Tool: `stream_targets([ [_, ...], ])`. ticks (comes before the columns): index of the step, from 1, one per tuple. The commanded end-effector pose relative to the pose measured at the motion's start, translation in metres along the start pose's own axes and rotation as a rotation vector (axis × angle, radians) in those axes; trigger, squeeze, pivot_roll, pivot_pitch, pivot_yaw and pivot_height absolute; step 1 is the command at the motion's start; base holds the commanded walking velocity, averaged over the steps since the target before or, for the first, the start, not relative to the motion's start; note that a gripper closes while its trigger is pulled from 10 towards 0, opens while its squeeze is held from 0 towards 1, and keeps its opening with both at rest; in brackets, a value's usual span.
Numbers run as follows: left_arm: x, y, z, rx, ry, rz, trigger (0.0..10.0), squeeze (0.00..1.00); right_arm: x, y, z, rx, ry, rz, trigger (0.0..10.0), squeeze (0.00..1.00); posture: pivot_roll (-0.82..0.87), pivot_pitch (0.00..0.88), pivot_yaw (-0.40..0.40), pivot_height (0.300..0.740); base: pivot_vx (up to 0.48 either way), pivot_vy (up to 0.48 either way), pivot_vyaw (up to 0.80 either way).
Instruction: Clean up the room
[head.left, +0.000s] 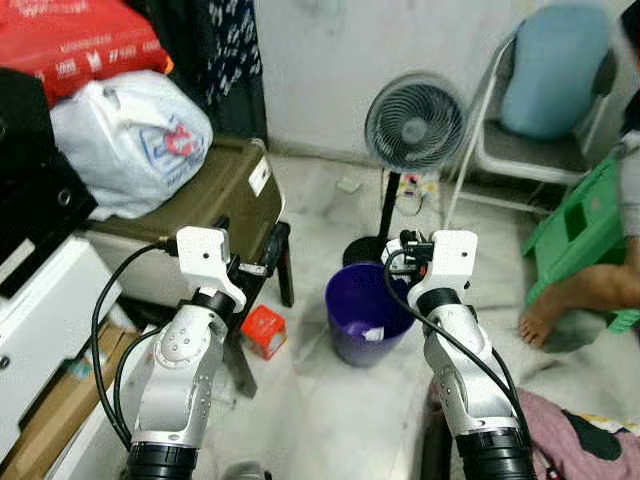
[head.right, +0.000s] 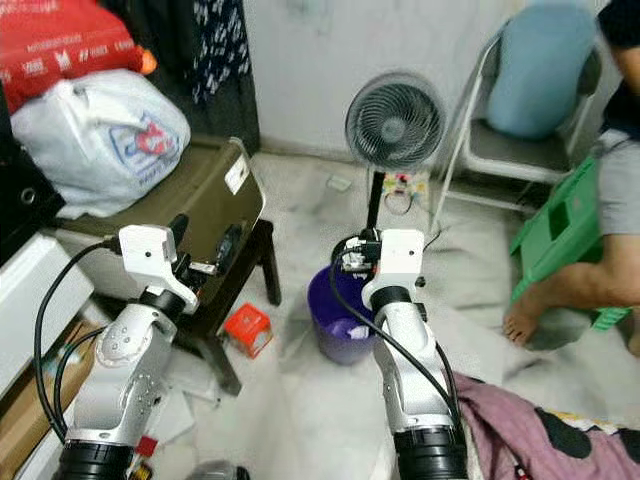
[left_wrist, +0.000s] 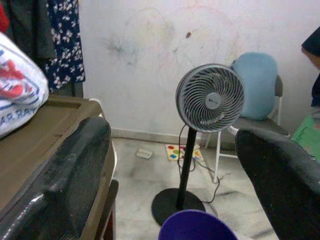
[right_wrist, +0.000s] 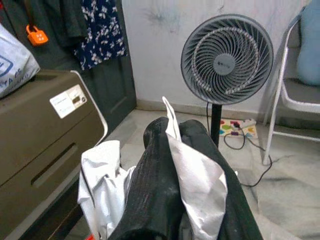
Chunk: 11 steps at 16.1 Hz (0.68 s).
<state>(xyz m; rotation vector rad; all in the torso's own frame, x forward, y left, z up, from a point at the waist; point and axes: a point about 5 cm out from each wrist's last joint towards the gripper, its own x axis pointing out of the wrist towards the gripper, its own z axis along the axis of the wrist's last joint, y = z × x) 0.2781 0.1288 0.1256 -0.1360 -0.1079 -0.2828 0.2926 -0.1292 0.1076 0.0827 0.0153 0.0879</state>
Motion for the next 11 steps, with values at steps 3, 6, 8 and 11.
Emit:
stream_targets([
  [3,-0.0004,0.0011,0.0046,0.01,-0.021,0.001,10.0,0.0,0.0005,0.0015,0.0045,-0.004,-0.015,0.015,10.0,0.0,0.04,0.0,0.009,0.74,0.404,0.0,0.0],
  [6,-0.0003,0.0011,0.0047,0.011,-0.022,-0.001,10.0,0.0,0.0009,0.002,0.0046,-0.006,-0.017,0.02,10.0,0.0,0.04,0.0,0.009,0.74,0.414,0.0,0.0],
  [8,-0.0005,0.0011,0.0045,0.012,-0.022,-0.003,10.0,0.0,0.001,0.0025,0.0044,-0.008,-0.018,0.022,10.0,0.0,0.04,0.0,0.01,0.74,0.42,0.0,0.0],
  [11,-0.0004,0.0009,0.0046,0.014,-0.021,-0.007,10.0,0.0,0.0013,0.0031,0.0043,-0.009,-0.019,0.024,10.0,0.0,0.04,0.0,0.011,0.74,0.419,0.0,0.0],
])
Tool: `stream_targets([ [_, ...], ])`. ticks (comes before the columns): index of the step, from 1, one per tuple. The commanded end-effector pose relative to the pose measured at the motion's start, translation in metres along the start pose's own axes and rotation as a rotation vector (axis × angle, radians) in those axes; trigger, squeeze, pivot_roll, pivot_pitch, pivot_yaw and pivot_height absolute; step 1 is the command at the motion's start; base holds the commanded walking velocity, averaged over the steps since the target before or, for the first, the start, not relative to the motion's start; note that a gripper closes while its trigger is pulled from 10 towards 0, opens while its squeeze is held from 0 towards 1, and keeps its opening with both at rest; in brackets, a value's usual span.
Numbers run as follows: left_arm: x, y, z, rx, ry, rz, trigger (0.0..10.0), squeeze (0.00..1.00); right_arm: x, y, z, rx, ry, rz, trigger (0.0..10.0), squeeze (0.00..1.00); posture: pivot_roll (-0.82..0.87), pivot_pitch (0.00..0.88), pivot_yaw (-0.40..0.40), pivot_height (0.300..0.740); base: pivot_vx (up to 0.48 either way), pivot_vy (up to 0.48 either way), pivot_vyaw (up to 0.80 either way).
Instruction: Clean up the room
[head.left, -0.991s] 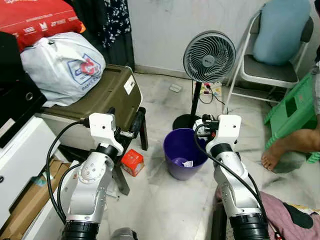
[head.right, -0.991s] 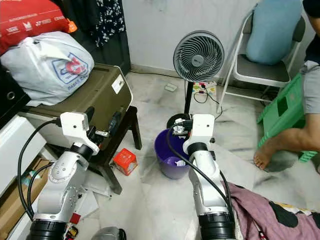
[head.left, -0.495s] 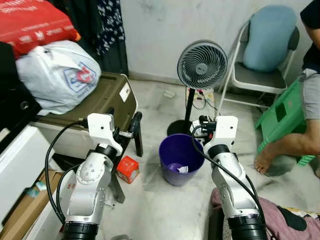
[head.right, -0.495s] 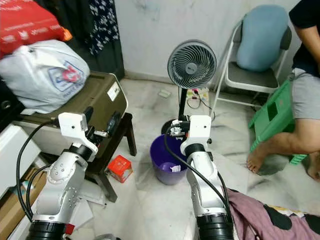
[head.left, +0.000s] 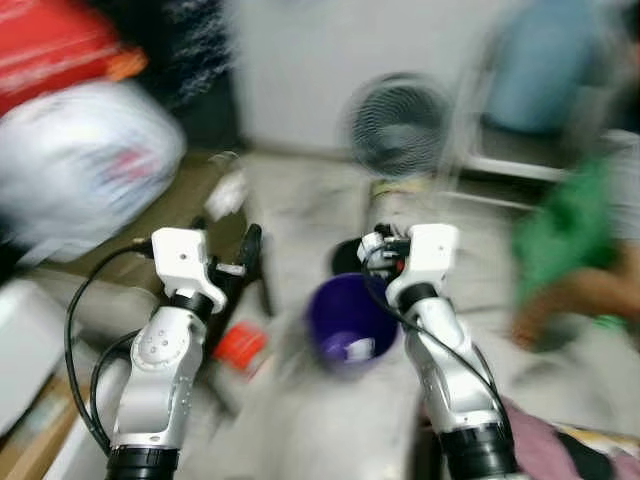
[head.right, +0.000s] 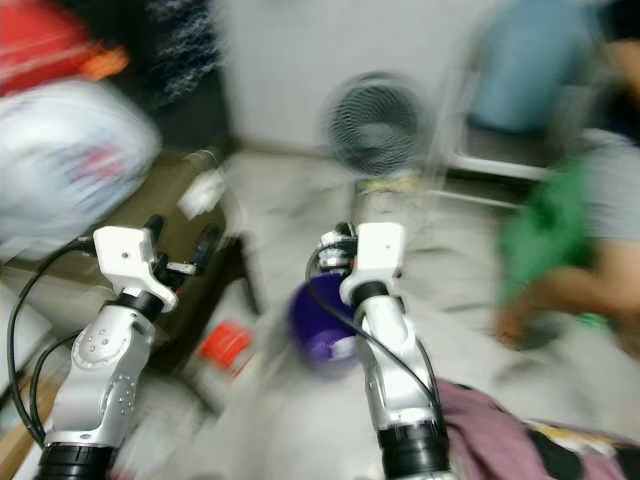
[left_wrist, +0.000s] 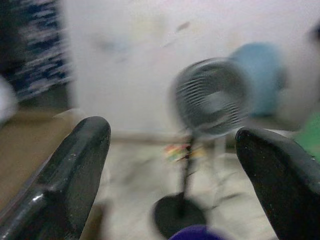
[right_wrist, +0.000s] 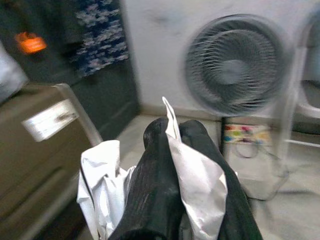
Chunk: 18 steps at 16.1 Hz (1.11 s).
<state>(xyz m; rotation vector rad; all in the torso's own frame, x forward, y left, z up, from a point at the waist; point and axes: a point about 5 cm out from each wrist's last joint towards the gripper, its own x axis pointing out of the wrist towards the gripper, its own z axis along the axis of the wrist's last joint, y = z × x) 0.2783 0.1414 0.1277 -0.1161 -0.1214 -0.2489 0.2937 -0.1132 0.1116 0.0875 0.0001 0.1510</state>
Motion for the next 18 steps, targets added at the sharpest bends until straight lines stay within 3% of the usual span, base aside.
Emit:
stream_targets([
  [1,0.0023,-0.0109,0.0011,-0.01,-0.009,-0.038,10.0,0.0,-0.0019,-0.0129,0.0017,-0.014,-0.006,-0.04,10.0,0.0,0.04,0.0,0.011,0.74,0.42,0.0,0.0],
  [13,0.0055,-0.0097,0.0008,-0.008,0.0,-0.023,10.0,0.0,0.0017,-0.0127,0.0029,-0.014,-0.008,-0.04,10.0,0.0,0.04,0.0,0.013,0.74,0.403,0.0,0.0],
  [18,0.0077,-0.0039,0.0007,0.018,0.002,0.026,10.0,0.0,0.0054,-0.0096,0.0048,-0.04,-0.02,-0.026,10.0,0.0,0.04,0.0,0.01,0.74,0.0,0.0,0.14],
])
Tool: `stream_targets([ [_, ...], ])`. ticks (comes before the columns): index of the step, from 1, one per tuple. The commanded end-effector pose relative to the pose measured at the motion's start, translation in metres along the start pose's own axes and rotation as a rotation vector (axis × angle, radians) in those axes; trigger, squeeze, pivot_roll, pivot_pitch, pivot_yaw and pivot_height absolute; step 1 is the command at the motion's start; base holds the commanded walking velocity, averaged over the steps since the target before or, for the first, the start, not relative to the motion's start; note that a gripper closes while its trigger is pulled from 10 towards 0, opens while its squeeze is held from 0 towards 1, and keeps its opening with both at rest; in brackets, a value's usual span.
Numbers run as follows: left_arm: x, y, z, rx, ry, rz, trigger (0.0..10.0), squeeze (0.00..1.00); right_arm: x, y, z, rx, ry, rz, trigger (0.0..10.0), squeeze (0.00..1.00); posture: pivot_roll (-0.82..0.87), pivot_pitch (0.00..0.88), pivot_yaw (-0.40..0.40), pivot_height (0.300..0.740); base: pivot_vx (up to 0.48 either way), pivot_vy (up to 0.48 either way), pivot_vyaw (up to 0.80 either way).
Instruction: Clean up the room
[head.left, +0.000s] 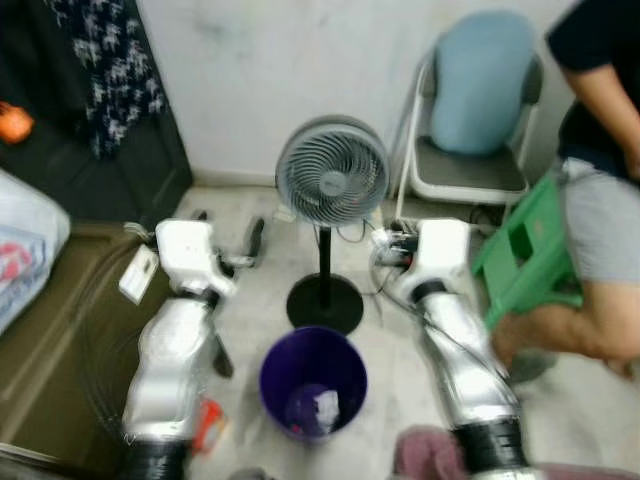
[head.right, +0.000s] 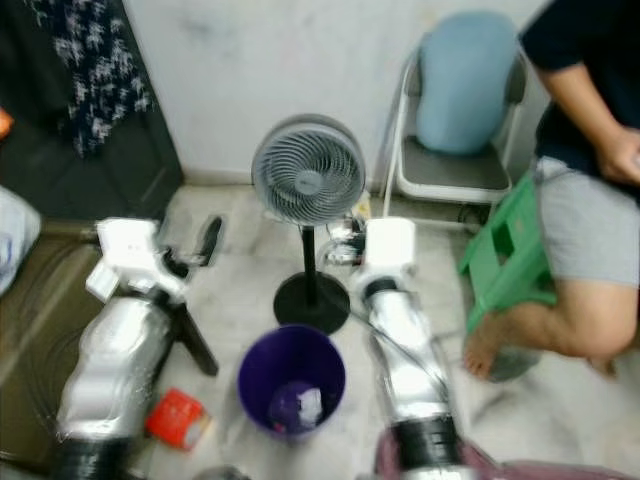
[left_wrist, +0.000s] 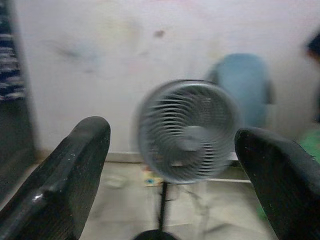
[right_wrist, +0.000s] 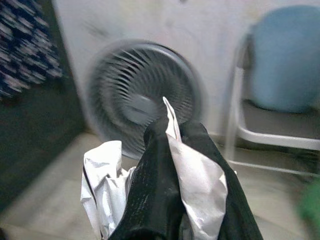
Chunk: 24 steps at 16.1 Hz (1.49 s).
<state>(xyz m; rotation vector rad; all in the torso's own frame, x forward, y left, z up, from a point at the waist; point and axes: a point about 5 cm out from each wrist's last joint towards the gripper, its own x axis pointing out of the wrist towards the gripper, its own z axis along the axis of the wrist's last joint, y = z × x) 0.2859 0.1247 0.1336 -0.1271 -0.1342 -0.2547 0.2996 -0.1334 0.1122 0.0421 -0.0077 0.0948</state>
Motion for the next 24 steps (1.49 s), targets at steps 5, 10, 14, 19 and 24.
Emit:
stream_targets([
  [5,-0.005,0.011,-0.002,0.037,0.011,0.041,10.0,0.0,0.002,0.01,0.001,0.024,-0.008,0.018,10.0,0.0,0.04,0.0,0.01,0.74,0.0,0.0,0.58],
  [10,-0.005,0.012,-0.001,0.049,0.008,0.038,10.0,0.0,0.003,0.011,0.0,0.026,-0.005,0.013,10.0,0.0,0.04,0.0,0.009,0.74,0.0,0.0,0.0],
  [14,-0.004,0.01,0.003,0.102,-0.019,-0.014,10.0,0.0,0.006,0.011,-0.001,0.021,0.006,0.0,10.0,0.0,0.05,0.0,0.011,0.74,0.0,0.0,0.0],
  [19,-0.019,0.033,0.004,0.294,0.015,-0.09,10.0,0.0,0.015,0.0,-0.016,-0.031,0.145,-0.132,10.0,0.0,0.11,0.0,0.002,0.74,0.0,0.0,0.0],
  [24,-0.056,0.041,0.006,0.464,0.072,-0.198,10.0,0.0,0.016,0.004,-0.028,-0.067,0.203,-0.173,10.0,0.0,0.18,0.039,0.014,0.74,0.0,0.0,0.0],
])
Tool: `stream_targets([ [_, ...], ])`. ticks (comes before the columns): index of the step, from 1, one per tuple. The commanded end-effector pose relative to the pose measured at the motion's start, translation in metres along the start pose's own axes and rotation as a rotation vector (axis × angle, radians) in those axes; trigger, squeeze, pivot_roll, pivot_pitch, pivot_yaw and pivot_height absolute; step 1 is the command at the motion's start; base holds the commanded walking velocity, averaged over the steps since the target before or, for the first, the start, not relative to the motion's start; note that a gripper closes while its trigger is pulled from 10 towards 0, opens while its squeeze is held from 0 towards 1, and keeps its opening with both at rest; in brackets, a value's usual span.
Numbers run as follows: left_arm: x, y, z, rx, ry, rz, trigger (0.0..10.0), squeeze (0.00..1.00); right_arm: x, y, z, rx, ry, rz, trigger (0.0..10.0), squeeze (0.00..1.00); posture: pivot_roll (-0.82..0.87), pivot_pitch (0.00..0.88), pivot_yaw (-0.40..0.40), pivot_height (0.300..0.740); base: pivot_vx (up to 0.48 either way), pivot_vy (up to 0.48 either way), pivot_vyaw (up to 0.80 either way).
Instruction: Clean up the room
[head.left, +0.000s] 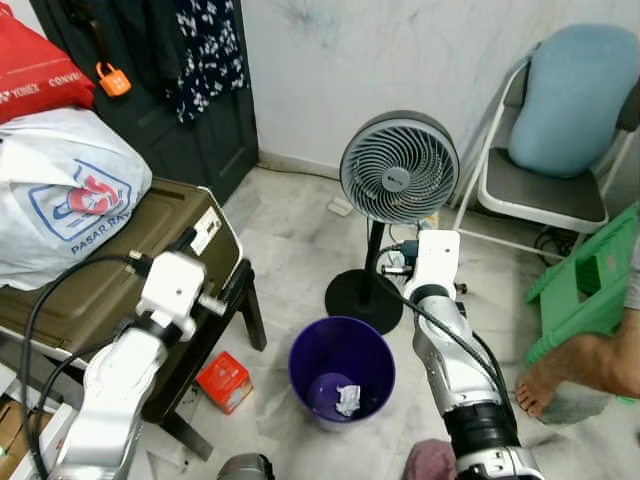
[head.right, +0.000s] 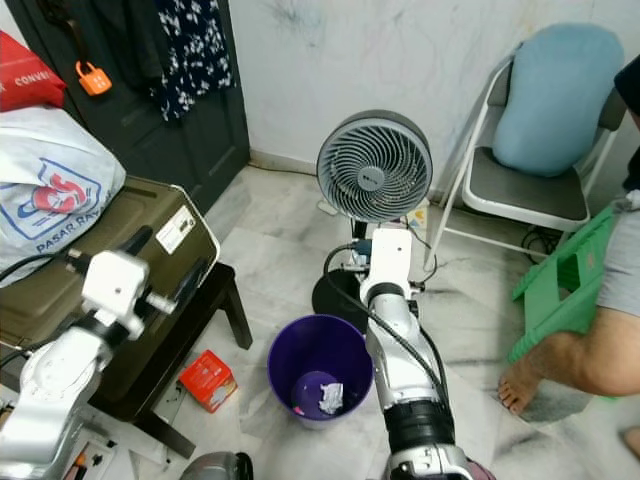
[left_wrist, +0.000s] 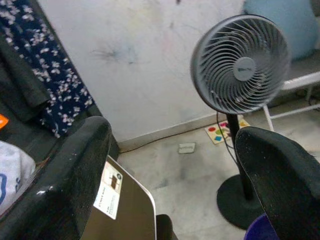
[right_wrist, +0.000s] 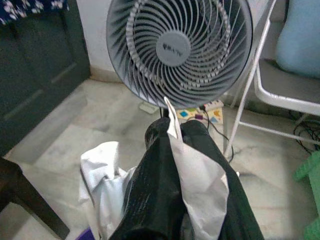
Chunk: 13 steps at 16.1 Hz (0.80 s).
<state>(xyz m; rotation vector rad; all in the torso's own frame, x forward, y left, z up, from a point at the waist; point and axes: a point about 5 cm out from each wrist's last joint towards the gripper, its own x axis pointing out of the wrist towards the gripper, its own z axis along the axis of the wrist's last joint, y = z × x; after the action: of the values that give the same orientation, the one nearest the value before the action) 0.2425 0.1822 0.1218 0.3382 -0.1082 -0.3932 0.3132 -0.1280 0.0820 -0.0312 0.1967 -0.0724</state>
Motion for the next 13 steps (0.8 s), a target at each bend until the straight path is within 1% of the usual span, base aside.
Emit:
stream_targets([
  [1,-0.005,-0.004,0.006,0.045,-0.014,-0.051,10.0,0.0,0.005,0.003,0.0,-0.013,0.009,-0.015,10.0,0.0,0.2,0.064,0.03,0.74,0.0,0.0,0.0],
  [2,-0.007,-0.004,0.007,0.051,-0.013,-0.058,10.0,0.0,0.006,0.004,0.0,-0.012,0.01,-0.02,10.0,0.0,0.2,0.074,0.038,0.74,0.0,0.0,0.0],
  [3,-0.016,-0.002,0.012,0.047,0.002,-0.071,10.0,0.0,0.011,0.007,0.001,0.002,0.019,-0.038,10.0,0.0,0.22,0.106,0.062,0.74,0.0,0.0,0.0],
  [5,-0.031,-0.001,0.013,0.056,0.039,-0.081,10.0,0.0,0.013,0.012,-0.004,-0.004,0.031,-0.048,10.0,0.0,0.26,0.143,0.1,0.74,0.0,0.0,0.0],
  [6,-0.032,-0.001,0.014,0.055,0.042,-0.081,10.0,0.0,0.014,0.012,-0.005,-0.003,0.036,-0.049,10.0,0.0,0.26,0.143,0.1,0.74,0.0,0.0,0.0],
  [7,-0.036,-0.001,0.017,0.056,0.047,-0.086,10.0,0.0,0.016,0.015,-0.007,-0.003,0.052,-0.049,10.0,0.0,0.29,0.165,0.112,0.74,0.0,0.0,0.0],
  [8,-0.04,0.0,0.017,0.06,0.057,-0.089,10.0,0.0,0.018,0.018,-0.009,-0.008,0.062,-0.04,10.0,0.0,0.3,0.177,0.123,0.74,0.0,0.0,0.0],
  [9,-0.052,0.005,0.019,0.072,0.087,-0.091,10.0,0.0,0.021,0.03,-0.011,-0.027,0.078,-0.018,10.0,0.0,0.32,0.197,0.14,0.74,0.0,0.0,0.0],
  [11,-0.057,0.007,0.024,0.078,0.105,-0.095,10.0,0.0,0.026,0.036,-0.012,-0.047,0.098,-0.014,10.0,0.0,0.35,0.214,0.156,0.74,0.0,0.0,0.0],
  [13,-0.06,0.011,0.027,0.079,0.121,-0.099,10.0,0.0,0.03,0.038,-0.013,-0.058,0.123,-0.027,10.0,0.0,0.36,0.225,0.168,0.74,0.0,0.0,0.0],
])
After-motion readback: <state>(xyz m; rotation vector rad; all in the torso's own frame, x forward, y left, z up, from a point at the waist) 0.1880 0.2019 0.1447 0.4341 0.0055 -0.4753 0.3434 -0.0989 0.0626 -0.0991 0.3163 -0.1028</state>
